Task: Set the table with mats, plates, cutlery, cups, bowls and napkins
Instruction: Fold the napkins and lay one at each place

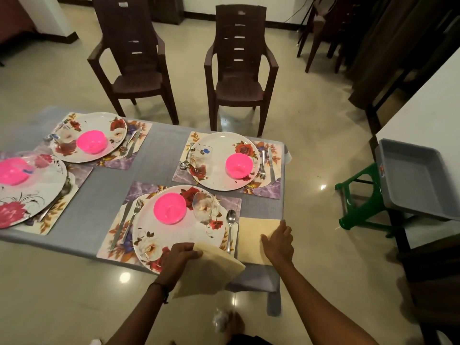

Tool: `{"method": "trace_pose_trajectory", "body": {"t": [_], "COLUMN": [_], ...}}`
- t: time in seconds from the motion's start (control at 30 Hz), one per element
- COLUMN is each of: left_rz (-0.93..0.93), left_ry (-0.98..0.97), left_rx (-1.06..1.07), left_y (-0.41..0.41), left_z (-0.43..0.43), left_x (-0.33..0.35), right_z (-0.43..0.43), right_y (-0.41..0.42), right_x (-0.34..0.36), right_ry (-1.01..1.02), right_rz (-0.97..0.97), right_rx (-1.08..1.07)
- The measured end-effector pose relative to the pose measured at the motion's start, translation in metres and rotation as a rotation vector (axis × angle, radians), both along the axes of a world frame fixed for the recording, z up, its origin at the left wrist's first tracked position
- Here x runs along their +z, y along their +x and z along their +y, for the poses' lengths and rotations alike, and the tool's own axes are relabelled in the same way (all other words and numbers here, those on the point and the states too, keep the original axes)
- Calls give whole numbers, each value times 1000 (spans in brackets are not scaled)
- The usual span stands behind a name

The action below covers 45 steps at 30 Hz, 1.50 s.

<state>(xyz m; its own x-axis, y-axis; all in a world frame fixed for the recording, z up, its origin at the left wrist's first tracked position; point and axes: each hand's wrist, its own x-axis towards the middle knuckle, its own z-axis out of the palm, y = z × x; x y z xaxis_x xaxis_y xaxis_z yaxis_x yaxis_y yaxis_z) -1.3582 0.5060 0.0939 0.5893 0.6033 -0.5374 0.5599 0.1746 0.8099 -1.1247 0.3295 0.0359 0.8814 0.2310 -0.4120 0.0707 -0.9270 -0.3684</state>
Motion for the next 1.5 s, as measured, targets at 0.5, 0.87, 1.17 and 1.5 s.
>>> {"method": "trace_pose_trajectory", "body": {"t": [0.5, 0.87, 1.17, 1.5], "left_rz": [-40, -60, -60, -141], "left_ry": [7, -9, -49, -69], "left_rx": [-8, -10, 60, 134], "left_y": [-9, -24, -38, -86], "left_z": [2, -4, -1, 20], "left_x": [16, 24, 22, 17], "right_z": [-6, 4, -6, 33], "right_y": [-54, -70, -75, -132], "right_x": [-19, -12, -23, 21], "right_ry": [-183, -185, -153, 324], "right_rz": [48, -96, -81, -303], "right_rx": [253, 292, 428, 353]}}
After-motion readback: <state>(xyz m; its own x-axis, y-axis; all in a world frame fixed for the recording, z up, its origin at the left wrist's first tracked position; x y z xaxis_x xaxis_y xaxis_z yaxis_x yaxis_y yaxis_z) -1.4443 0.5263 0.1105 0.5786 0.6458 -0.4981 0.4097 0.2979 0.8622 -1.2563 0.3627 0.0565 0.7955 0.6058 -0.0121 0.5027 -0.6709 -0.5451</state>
